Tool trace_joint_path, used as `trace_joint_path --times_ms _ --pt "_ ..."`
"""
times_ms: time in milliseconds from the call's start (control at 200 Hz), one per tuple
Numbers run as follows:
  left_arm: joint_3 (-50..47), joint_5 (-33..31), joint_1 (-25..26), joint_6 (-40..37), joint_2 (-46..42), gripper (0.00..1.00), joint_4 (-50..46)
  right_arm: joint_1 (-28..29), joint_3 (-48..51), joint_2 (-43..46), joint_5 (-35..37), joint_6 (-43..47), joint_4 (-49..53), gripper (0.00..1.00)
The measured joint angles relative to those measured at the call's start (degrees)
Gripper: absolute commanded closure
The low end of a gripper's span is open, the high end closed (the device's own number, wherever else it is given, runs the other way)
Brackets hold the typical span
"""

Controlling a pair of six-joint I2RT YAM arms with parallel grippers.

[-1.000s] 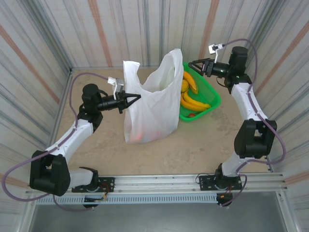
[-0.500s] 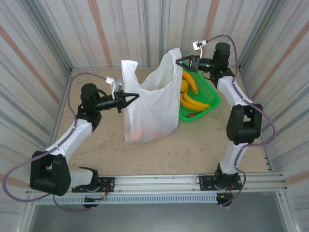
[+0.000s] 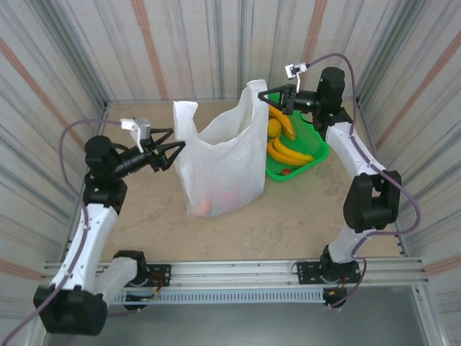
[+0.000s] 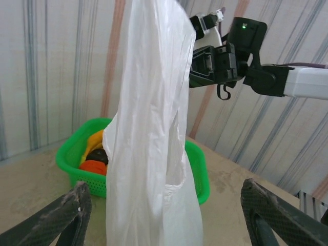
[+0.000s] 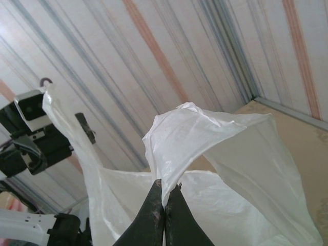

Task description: Place the fake fruits into the plastic bag and tie a complex knot

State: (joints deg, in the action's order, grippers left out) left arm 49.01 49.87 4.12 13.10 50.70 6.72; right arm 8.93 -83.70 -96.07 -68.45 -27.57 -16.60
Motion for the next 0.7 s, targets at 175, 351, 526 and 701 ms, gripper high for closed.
trace_joint_path --times_ms 175,351,526,701 --pt "9.90 -5.33 2.78 -0.42 -3.69 0.28 -12.15 1.95 4.17 3.52 1.14 2.86 1.27 1.00" --pt "19.15 -14.80 22.95 -3.08 -2.67 0.29 -18.32 2.75 9.07 5.35 2.62 4.72 3.10 1.00" --pt "29.29 -26.40 44.02 -8.52 8.09 0.23 -19.80 3.39 12.63 8.59 4.13 6.71 4.13 1.00" --pt "38.38 -33.07 45.42 -13.62 24.92 0.18 -20.98 3.61 13.51 11.19 4.31 8.33 4.72 1.00"
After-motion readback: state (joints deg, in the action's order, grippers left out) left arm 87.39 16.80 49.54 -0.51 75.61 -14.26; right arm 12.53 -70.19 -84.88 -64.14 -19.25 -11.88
